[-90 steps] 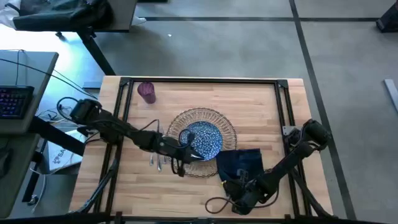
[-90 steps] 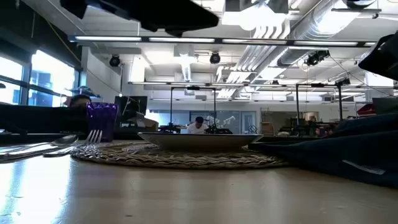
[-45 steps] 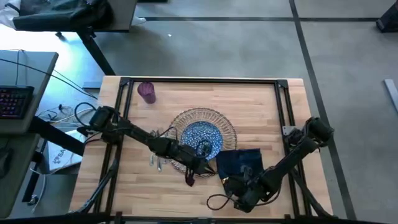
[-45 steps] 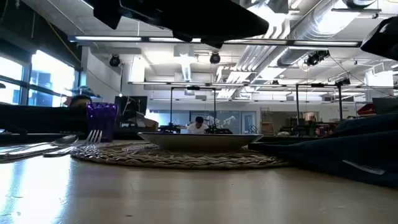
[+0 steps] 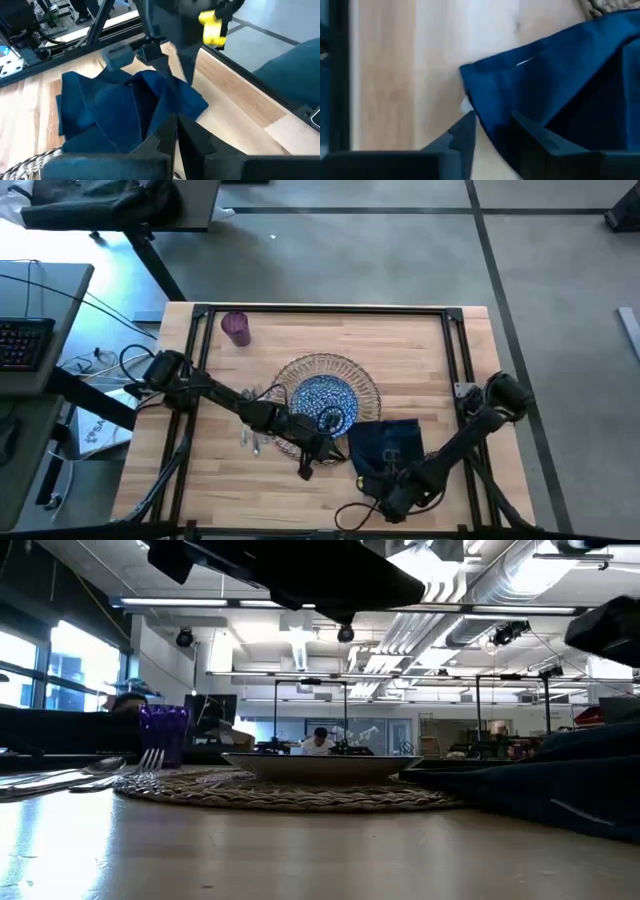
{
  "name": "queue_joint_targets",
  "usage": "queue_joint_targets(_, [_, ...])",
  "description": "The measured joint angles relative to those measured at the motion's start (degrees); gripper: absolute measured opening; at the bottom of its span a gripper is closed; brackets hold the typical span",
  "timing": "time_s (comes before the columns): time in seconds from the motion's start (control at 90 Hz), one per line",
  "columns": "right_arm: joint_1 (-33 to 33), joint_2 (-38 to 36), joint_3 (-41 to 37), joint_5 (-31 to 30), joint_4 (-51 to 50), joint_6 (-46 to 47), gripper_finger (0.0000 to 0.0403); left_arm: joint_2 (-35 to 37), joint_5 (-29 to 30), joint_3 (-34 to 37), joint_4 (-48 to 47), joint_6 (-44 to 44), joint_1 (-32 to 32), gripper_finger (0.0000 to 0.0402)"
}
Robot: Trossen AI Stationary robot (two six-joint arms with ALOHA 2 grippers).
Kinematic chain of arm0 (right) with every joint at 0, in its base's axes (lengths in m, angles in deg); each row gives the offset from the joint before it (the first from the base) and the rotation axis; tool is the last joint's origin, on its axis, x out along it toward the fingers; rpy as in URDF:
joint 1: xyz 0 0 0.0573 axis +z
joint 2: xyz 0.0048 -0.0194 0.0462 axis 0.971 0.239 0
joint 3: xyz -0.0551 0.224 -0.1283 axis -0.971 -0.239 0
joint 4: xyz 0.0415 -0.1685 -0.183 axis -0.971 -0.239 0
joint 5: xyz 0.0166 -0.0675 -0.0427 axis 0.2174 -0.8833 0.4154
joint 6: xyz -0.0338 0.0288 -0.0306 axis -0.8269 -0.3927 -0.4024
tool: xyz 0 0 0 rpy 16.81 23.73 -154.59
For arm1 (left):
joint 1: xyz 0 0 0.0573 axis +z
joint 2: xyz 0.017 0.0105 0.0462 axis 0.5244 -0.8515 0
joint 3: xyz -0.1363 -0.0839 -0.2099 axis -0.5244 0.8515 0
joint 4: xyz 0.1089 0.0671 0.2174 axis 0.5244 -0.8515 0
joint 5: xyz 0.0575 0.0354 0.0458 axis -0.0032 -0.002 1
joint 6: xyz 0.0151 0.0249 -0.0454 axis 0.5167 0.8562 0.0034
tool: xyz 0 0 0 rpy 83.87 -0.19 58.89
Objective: Set table place
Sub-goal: Fold the blue napkin
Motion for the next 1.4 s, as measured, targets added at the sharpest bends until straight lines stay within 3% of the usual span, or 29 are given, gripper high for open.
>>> queue_joint_targets(0.078, [-0.23, -0.53, 0.00, -0.71, 0.20, 0.89, 0.0012, -0.02, 0.00, 0.00, -0.13, -0.02, -0.04, 0.0000])
queue_joint_targets(0.211, [-0.02, -0.68, 0.00, -2.04, -0.86, 3.27, 0.0002, -0.02, 0.00, 0.00, -0.16, 0.00, -0.12, 0.0000])
queue_joint_targets(0.633, [5.13, -6.54, 0.70, -31.79, -2.72, 14.69, 0.0000, -0.02, 0.30, 0.00, 1.72, 2.21, -0.41, 0.0005])
queue_joint_targets(0.8, [5.73, -6.72, 0.68, -37.23, -2.21, 15.50, 0.0000, -0.02, 1.18, 0.00, 2.59, 3.08, -0.28, 0.0039])
queue_joint_targets(1.067, [5.72, -6.72, 0.68, -35.95, -1.06, 15.50, 0.0000, -0.02, -1.66, 0.00, 2.03, 3.06, -0.04, 0.0093])
queue_joint_targets(1.244, [5.58, -6.72, 0.68, -35.18, -1.04, 15.50, 0.0000, -0.02, -0.84, 0.00, 1.54, 2.56, -0.04, 0.0096])
queue_joint_targets(1.4, [4.07, -6.72, 0.41, -28.28, -2.31, 18.63, 0.0000, -0.02, 1.95, 0.00, 0.08, 1.40, -0.04, 0.0092])
